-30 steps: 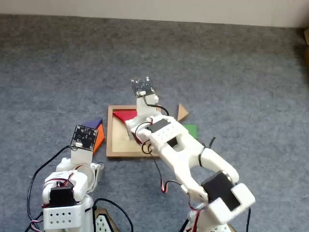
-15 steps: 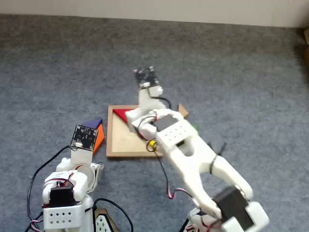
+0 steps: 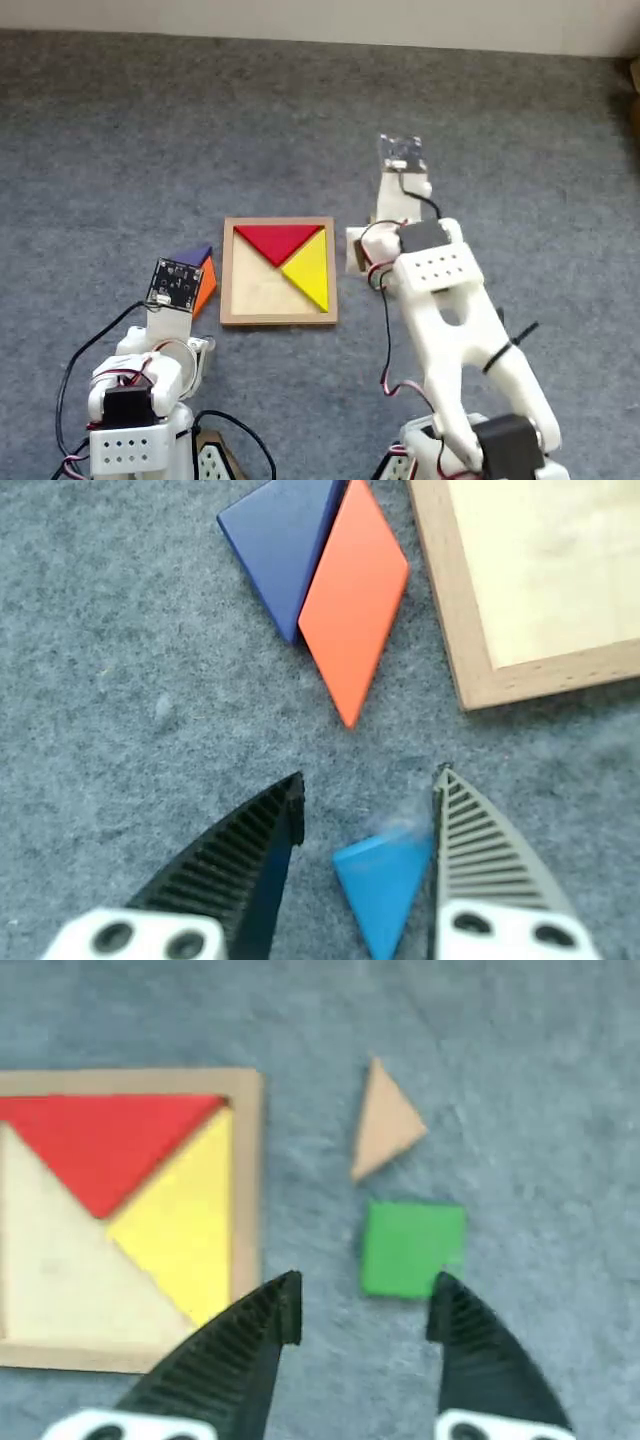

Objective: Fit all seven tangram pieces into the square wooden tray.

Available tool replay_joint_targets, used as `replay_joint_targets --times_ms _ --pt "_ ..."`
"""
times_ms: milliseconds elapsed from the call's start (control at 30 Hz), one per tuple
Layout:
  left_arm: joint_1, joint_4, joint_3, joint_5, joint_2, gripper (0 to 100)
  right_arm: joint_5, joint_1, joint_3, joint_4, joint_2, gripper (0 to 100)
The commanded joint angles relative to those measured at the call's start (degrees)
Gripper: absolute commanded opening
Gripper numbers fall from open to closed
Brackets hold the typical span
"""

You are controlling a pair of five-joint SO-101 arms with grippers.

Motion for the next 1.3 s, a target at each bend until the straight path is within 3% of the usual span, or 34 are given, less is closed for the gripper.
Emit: replay_joint_targets --times_ms 0,433,700,933,1067,1267 --pt "-0.3 0.4 1.1 0.4 -2.4 21 0.4 2.9 -1.5 0.7 5.9 24.1" --pt "-0.3 0.4 1.1 0.4 -2.4 21 0.4 5.2 -14.5 -0.5 29.1 24.2" --pt "-0.3 0.4 1.1 0.4 -2.4 21 0.9 6.6 -14.9 -0.5 29.1 23.3" --pt "-0.3 0.4 1.1 0.4 -2.4 21 8.4 6.8 -14.9 -0.7 28.9 4.1" --pt "-0.3 0.4 1.1 0.4 -2.4 21 9.7 6.9 -14.6 -0.4 26.8 4.0" --pt "-0.3 0.4 1.1 0.4 -2.4 21 11.6 5.2 -11.6 1.5 12.2 3.8"
